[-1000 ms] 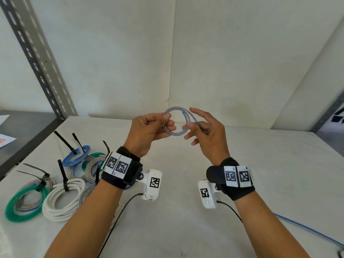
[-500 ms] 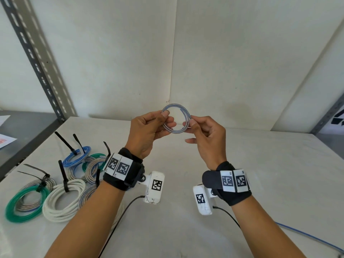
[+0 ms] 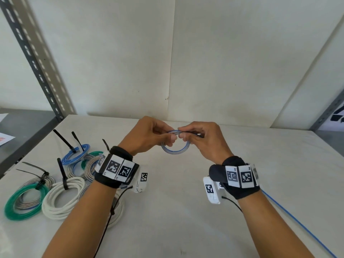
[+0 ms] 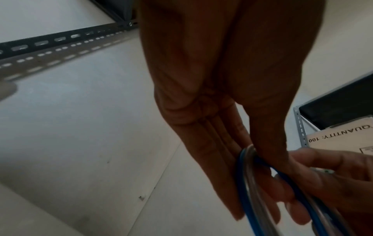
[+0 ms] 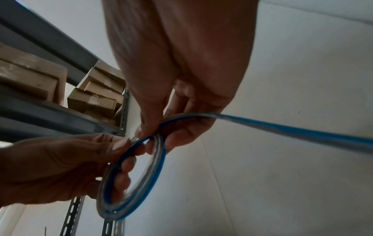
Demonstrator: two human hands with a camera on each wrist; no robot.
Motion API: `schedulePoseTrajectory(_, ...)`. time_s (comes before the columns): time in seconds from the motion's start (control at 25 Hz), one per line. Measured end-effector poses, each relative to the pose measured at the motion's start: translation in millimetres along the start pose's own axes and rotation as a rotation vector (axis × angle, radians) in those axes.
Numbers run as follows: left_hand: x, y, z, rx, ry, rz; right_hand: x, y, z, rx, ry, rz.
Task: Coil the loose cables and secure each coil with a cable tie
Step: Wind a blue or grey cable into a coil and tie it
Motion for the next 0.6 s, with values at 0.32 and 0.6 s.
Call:
schedulePoseTrajectory(0.32,0,-3,-1,-0.062,-0.162,-0.03,-1,0,-1,0.007,-0.221,0.035)
schedulePoseTrajectory(0.6,0,-7,-6,-0.48,-0.227,-0.004,-6,6,-16,0.35,-0.358,-0.034)
Point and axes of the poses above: each hand's wrist, its own x-axis towards the middle knuckle, its own z-axis out of the back of the hand, y = z × x, the point moved 1 cm from there along x, towards the middle knuckle, and after that the axes turned 3 degrees about z, right-handed, at the moved point
